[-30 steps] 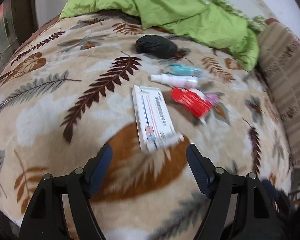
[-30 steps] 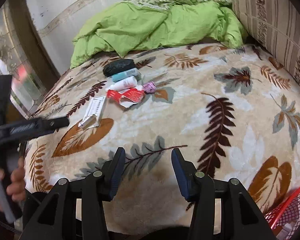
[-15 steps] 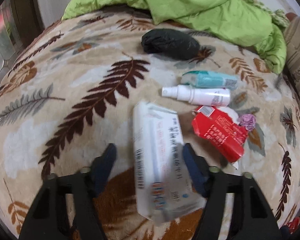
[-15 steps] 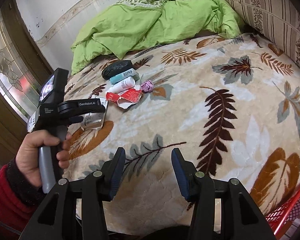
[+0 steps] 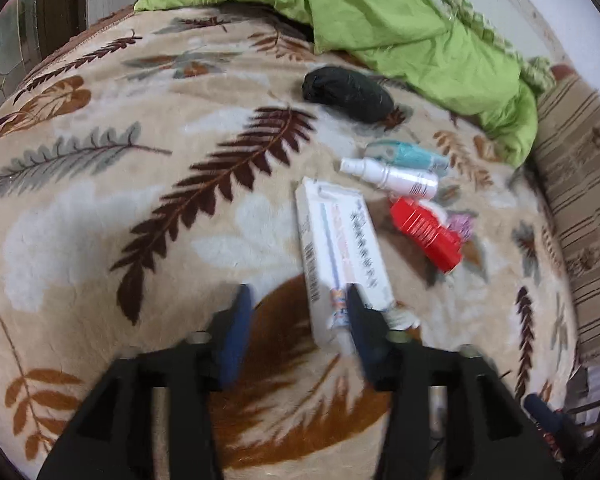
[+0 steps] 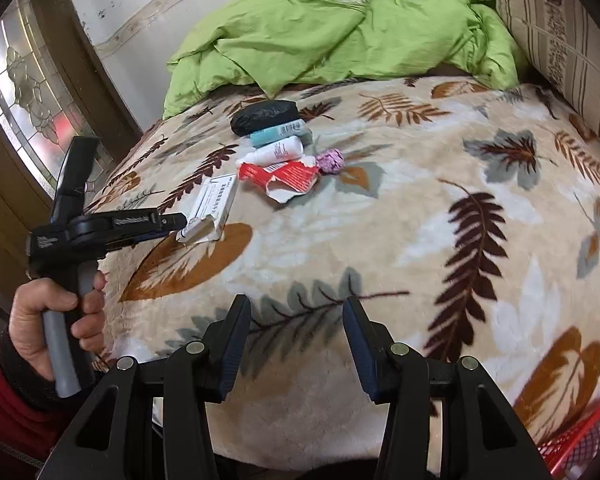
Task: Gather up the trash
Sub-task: 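Lower the left gripper onto the long white box and close on it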
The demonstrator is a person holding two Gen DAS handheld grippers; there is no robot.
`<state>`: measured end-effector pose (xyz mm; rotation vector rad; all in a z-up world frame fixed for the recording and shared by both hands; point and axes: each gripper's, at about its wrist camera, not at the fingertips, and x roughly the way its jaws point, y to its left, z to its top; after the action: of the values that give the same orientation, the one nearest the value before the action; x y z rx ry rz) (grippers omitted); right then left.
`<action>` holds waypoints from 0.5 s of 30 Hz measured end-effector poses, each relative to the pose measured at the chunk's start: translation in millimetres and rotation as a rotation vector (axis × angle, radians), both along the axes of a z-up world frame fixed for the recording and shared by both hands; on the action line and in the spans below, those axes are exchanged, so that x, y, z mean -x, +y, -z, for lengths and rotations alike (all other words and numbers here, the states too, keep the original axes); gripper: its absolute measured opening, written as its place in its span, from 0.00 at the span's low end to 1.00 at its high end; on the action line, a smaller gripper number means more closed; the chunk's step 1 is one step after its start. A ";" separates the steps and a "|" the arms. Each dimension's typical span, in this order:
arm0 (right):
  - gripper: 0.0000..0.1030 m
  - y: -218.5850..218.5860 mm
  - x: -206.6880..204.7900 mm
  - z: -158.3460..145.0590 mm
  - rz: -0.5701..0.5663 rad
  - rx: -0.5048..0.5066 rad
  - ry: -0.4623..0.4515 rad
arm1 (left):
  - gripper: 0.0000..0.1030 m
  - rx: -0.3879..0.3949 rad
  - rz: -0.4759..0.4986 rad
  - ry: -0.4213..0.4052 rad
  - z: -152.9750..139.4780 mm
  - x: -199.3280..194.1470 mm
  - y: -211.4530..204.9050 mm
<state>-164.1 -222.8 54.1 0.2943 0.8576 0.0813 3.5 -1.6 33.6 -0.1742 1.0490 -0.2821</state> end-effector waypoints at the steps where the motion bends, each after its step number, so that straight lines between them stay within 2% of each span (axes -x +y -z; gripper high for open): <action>1: 0.49 0.2 -0.4 1.7 0.008 0.000 0.004 | 0.69 -0.007 0.003 -0.009 -1.8 -0.4 -3.6; 2: 0.49 0.0 -0.1 2.3 0.013 -0.002 0.004 | 0.73 -0.014 0.010 -0.015 -3.4 -1.6 -8.4; 5: 0.49 -3.6 2.2 2.9 0.032 -0.015 0.000 | 0.76 -0.055 0.034 -0.001 -1.5 -10.4 -29.2; 9: 0.49 -10.6 2.9 4.9 0.056 -0.043 0.007 | 0.76 -0.190 -0.006 0.013 11.4 -23.6 -47.0; 11: 0.49 -11.2 3.3 4.7 0.058 -0.045 0.004 | 0.76 -0.184 -0.023 0.026 17.6 -28.3 -48.3; 15: 0.49 -10.4 3.1 4.6 0.052 -0.050 -0.001 | 0.77 -0.211 -0.029 -0.015 20.7 -34.9 -55.2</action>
<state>-167.2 -233.1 49.5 0.3629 0.8474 0.0548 38.3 -56.8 12.9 0.0030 1.0528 -0.1452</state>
